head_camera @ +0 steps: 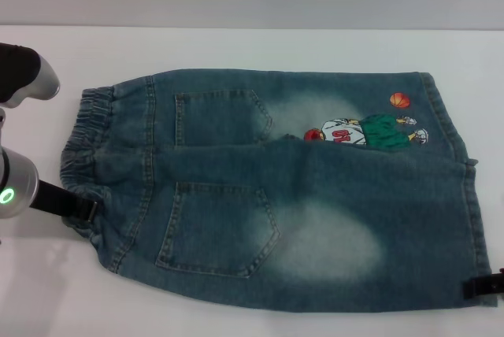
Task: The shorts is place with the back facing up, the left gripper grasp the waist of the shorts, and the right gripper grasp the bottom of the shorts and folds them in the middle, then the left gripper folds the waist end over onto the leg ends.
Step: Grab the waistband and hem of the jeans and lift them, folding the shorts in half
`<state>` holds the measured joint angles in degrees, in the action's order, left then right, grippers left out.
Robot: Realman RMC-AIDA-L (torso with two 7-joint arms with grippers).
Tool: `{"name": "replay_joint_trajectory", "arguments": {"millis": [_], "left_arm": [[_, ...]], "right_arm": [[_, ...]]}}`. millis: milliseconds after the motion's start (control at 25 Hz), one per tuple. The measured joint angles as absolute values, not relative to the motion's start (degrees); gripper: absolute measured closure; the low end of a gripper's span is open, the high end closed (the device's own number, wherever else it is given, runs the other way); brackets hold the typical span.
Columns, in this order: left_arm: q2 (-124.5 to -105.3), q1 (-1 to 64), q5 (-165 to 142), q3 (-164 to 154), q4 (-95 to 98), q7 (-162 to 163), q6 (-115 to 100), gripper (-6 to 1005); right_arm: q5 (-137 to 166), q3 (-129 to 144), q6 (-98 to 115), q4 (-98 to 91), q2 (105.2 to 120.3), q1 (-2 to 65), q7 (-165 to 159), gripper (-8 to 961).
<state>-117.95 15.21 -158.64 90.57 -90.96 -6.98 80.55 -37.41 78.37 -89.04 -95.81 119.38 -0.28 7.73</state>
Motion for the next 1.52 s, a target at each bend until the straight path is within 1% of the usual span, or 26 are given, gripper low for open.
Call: {"name": "replay_joint_trajectory", "arguments": {"millis": [680, 1040, 1160, 1520], "left_arm": [[-118.12, 15.20, -158.62, 90.42, -90.57, -7.40, 80.29, 900], [-118.13, 15.20, -158.55, 90.42, -90.79, -7.48, 80.32, 900], [-118.13, 15.20, -158.55, 90.43, -90.88, -7.54, 80.31, 901], [-118.13, 15.14, -158.47, 90.44, -90.83, -7.57, 80.16, 900]], "right_arm": [[-38.08, 81.01, -86.40, -95.69, 119.45, 0.78, 7.12, 329], [-45.82, 80.37, -86.32, -95.66, 119.21, 0.67, 10.35, 331], [-46.31, 80.66, -86.49, -95.59, 119.12, 1.05, 10.52, 541], [-46.42, 81.01, -86.55, -95.38, 119.09, 1.49, 11.17, 734]]}}
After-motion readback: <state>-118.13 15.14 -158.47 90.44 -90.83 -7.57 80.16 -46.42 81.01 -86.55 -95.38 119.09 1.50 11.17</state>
